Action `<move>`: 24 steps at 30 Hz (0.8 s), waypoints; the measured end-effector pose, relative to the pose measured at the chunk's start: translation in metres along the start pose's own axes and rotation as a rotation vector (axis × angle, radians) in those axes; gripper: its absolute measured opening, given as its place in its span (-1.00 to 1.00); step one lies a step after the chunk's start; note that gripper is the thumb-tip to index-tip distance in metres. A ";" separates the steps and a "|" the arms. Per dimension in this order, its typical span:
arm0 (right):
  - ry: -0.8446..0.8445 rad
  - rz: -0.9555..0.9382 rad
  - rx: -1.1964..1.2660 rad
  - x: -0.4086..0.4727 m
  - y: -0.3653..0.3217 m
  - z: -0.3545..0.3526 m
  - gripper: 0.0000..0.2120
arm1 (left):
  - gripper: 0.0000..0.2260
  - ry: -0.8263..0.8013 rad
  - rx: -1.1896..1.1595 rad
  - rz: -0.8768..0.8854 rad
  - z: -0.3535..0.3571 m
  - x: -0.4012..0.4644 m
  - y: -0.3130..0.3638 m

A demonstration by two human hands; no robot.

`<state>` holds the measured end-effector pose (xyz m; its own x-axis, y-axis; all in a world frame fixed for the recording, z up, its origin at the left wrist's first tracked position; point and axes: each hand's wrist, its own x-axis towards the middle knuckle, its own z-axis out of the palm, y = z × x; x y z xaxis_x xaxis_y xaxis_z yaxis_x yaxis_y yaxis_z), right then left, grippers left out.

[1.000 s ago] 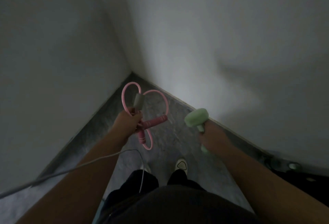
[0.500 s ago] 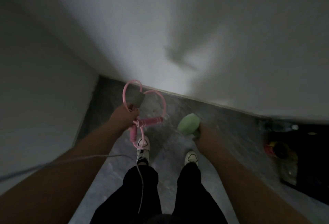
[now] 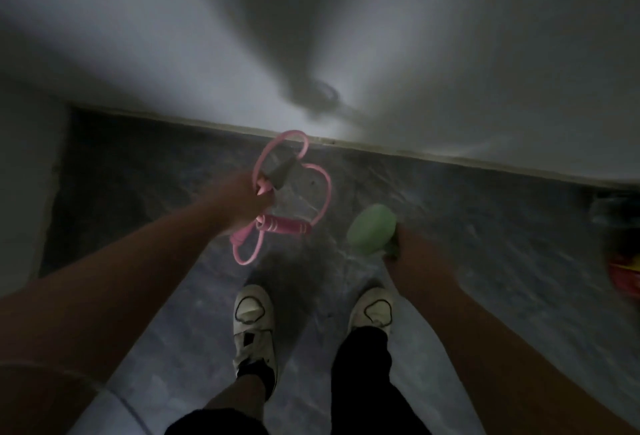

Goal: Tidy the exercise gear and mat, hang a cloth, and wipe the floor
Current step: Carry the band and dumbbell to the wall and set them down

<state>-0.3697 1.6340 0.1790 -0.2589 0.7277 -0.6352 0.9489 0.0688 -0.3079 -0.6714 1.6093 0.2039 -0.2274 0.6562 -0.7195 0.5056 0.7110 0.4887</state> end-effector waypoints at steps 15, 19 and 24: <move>-0.020 -0.104 -0.358 0.266 0.061 0.103 -0.53 | -0.48 0.076 0.734 0.185 0.099 0.249 -0.065; -0.013 -0.164 -0.438 0.282 0.058 0.105 -0.56 | -0.38 0.146 0.786 0.245 0.112 0.266 -0.081; 0.006 -0.159 -0.352 0.290 0.056 0.109 -0.65 | -0.04 0.124 0.817 0.256 0.122 0.270 -0.099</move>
<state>-0.4117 1.7746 -0.1000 -0.4073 0.6929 -0.5950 0.9013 0.4104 -0.1391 -0.6812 1.6853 -0.0992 -0.0902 0.8279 -0.5535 0.9826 0.1647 0.0862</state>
